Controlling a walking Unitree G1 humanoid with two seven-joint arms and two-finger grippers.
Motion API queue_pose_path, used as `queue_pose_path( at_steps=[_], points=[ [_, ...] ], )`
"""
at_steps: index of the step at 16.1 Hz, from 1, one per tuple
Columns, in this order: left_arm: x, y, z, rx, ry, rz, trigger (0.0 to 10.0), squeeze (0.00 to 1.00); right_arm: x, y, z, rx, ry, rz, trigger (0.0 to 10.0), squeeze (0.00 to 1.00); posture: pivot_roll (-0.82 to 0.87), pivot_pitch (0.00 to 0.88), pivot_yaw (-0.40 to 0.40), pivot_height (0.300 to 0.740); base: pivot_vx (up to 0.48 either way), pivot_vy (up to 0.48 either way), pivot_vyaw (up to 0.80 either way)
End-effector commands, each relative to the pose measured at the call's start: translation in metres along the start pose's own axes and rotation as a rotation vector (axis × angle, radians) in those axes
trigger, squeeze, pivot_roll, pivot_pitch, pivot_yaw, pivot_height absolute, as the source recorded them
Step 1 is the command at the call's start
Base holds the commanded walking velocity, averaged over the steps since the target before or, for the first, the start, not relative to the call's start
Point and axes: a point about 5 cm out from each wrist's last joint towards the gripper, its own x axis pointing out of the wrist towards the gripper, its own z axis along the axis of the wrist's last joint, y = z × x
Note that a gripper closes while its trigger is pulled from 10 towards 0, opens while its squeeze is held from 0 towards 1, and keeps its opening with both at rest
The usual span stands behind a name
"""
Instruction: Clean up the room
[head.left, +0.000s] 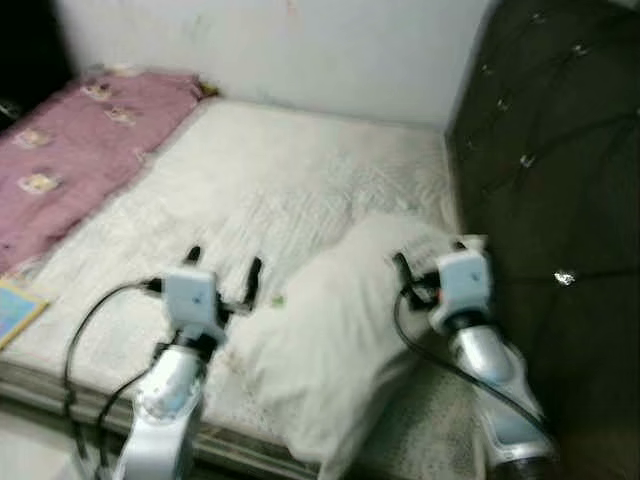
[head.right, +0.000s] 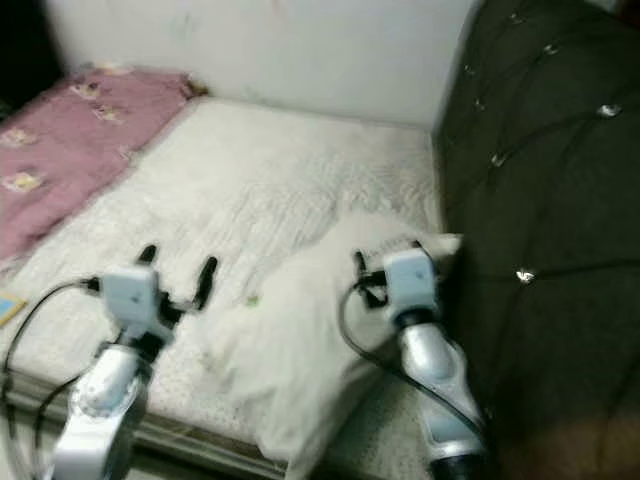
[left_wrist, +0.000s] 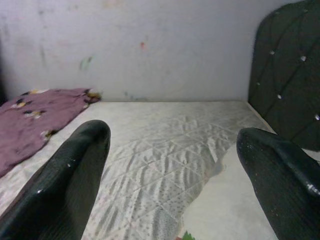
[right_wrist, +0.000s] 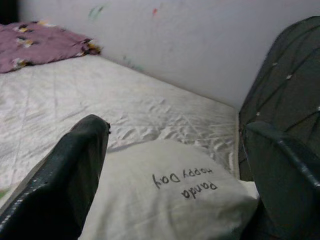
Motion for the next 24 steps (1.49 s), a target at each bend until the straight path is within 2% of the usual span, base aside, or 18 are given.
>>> queue_pose_path(
  at_steps=[1,5,8,12,15,19,21,24],
  points=[
    [-0.001,0.003,-0.001,0.008,0.009,0.006,10.0,0.00,0.003,0.002,0.004,0.013,-0.020,0.001,10.0,0.00,-0.03,0.028,-0.025,0.740,0.000,0.000,0.00],
    [0.007,-0.001,-0.005,0.004,0.010,0.000,10.0,0.00,0.013,0.003,0.004,-0.001,-0.038,-0.015,10.0,0.00,-0.01,0.000,0.018,0.740,0.000,0.000,0.00],
    [0.017,0.003,-0.009,-0.001,0.009,0.006,10.0,0.00,0.023,0.005,0.007,0.034,-0.051,-0.039,10.0,0.00,-0.01,0.000,0.033,0.740,0.000,0.000,0.00],
    [0.031,0.005,-0.011,-0.014,-0.009,0.037,10.0,0.00,0.035,0.006,0.011,0.046,-0.074,-0.038,10.0,0.00,-0.01,0.000,0.025,0.740,0.000,0.000,-0.73],
    [0.042,0.009,-0.009,-0.010,-0.045,0.075,10.0,0.00,0.044,0.008,0.017,0.037,-0.097,-0.015,10.0,0.00,0.00,0.000,-0.009,0.740,0.000,0.000,-0.80],
    [0.044,0.012,-0.014,-0.031,-0.043,0.100,10.0,0.00,0.050,0.016,0.021,0.041,-0.117,0.024,10.0,0.00,0.01,0.000,-0.037,0.740,0.000,0.000,-0.80],
    [0.041,0.011,-0.015,-0.046,-0.046,0.101,10.0,0.00,0.047,0.018,0.017,0.047,-0.112,0.034,10.0,0.00,0.02,0.000,-0.046,0.740,0.000,0.000,-0.24],
    [0.031,0.006,0.000,-0.062,-0.082,0.092,10.0,0.00,0.038,0.018,0.011,0.058,-0.097,0.038,10.0,0.00,0.02,0.000,-0.066,0.740,0.000,0.000,0.00]
  ],
)
